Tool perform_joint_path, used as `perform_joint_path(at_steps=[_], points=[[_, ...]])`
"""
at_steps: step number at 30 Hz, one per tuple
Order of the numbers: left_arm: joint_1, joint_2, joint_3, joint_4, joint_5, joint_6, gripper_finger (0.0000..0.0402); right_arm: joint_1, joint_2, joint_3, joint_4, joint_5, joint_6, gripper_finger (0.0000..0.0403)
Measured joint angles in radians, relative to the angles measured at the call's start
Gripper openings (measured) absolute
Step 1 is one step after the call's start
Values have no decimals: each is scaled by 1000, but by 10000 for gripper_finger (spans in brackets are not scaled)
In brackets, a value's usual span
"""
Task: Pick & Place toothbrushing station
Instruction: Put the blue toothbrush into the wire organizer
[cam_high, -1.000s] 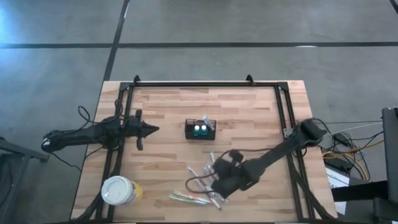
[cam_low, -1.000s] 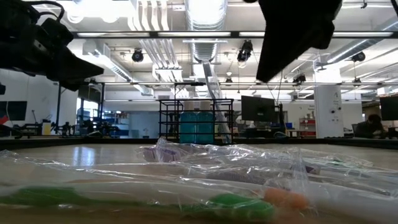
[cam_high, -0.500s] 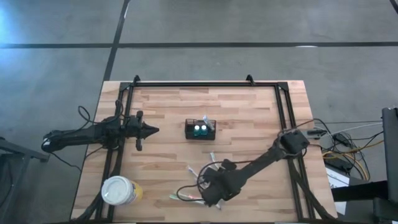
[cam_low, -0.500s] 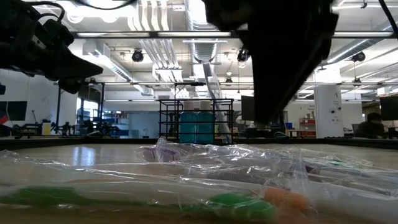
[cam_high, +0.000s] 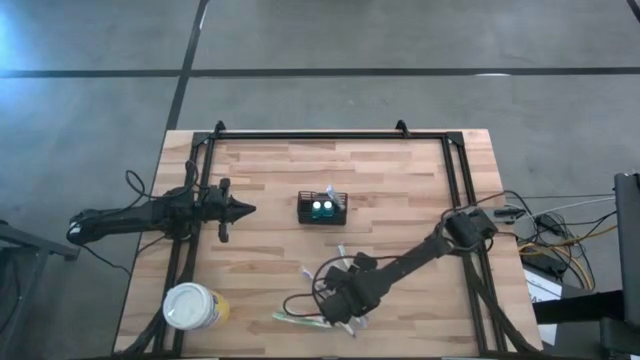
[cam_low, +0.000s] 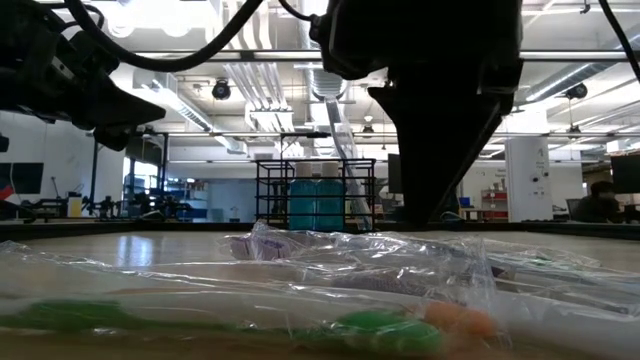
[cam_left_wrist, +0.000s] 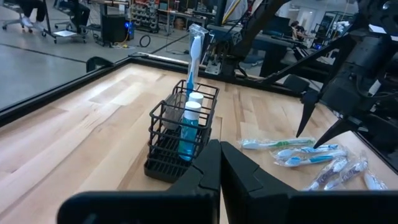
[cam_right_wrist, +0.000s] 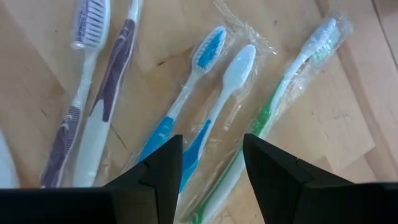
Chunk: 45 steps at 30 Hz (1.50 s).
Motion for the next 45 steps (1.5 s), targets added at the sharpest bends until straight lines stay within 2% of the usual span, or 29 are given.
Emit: perform_joint_path(at_steps=[11,20,25,34,41,45], points=[[0,0,0,-1,0,-6,3,-17,-3,-45,85,-21,-1,165],[0,0,0,-4,0,-6,3,-35,-3,-99,107,-34,-23,141],[0,0,0,-4,0,-6,3,-47,-3,-113,128,-68,-51,114],[0,0,0,-5,0,-2,3,-62,-8,-67,123,-71,-145,26],[0,0,0,-4,1,-2,3,-64,-90,-51,111,5,-185,19],[0,0,0,-1,1,1,3,-44,-179,-51,89,132,-195,19]])
